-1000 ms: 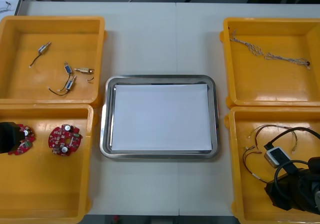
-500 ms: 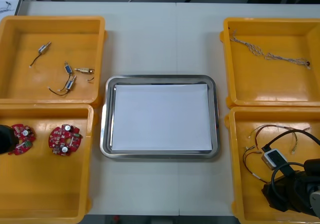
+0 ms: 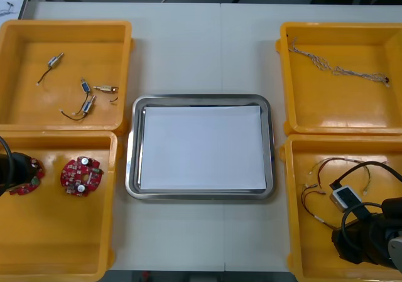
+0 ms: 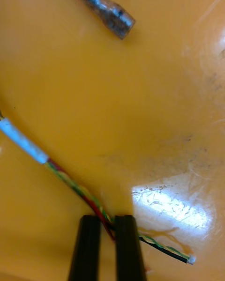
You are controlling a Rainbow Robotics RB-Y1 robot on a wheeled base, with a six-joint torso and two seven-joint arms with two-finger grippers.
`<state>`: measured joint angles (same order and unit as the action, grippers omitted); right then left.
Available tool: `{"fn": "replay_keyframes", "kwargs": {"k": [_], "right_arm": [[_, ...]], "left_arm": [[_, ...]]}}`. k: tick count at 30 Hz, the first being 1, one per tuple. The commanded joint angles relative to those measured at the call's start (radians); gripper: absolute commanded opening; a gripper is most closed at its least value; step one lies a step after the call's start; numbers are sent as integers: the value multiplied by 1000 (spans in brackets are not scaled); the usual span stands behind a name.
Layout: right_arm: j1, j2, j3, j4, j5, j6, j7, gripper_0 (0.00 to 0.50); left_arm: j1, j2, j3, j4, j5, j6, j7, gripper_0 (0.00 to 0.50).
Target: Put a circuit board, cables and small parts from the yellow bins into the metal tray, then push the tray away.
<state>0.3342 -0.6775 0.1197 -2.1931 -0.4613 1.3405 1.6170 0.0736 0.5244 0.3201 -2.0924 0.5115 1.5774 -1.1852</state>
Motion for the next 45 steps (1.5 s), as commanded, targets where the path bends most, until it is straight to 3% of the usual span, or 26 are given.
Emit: {"fn": "replay_keyframes", "kwargs": {"k": [1, 8, 23, 36, 45], "right_arm": [[-23, 13, 15, 7, -2, 8, -25, 0], [-66, -1, -25, 7, -25, 42, -22, 0], [-103, -45, -216, 1, -220, 132, 40, 0], [-93, -59, -341, -1, -227, 256, 87, 0], [-63, -59, -353, 1, -200, 264, 87, 0]], "left_arm": [[-29, -32, -26, -1, -24, -11, 99, 500], [-28, -64, -29, -1, -47, -10, 71, 500], [3, -103, -16, -1, -73, -60, 15, 500], [45, -103, -6, -1, -74, -106, -24, 500], [57, -103, 0, 3, -83, -105, -13, 500]]}}
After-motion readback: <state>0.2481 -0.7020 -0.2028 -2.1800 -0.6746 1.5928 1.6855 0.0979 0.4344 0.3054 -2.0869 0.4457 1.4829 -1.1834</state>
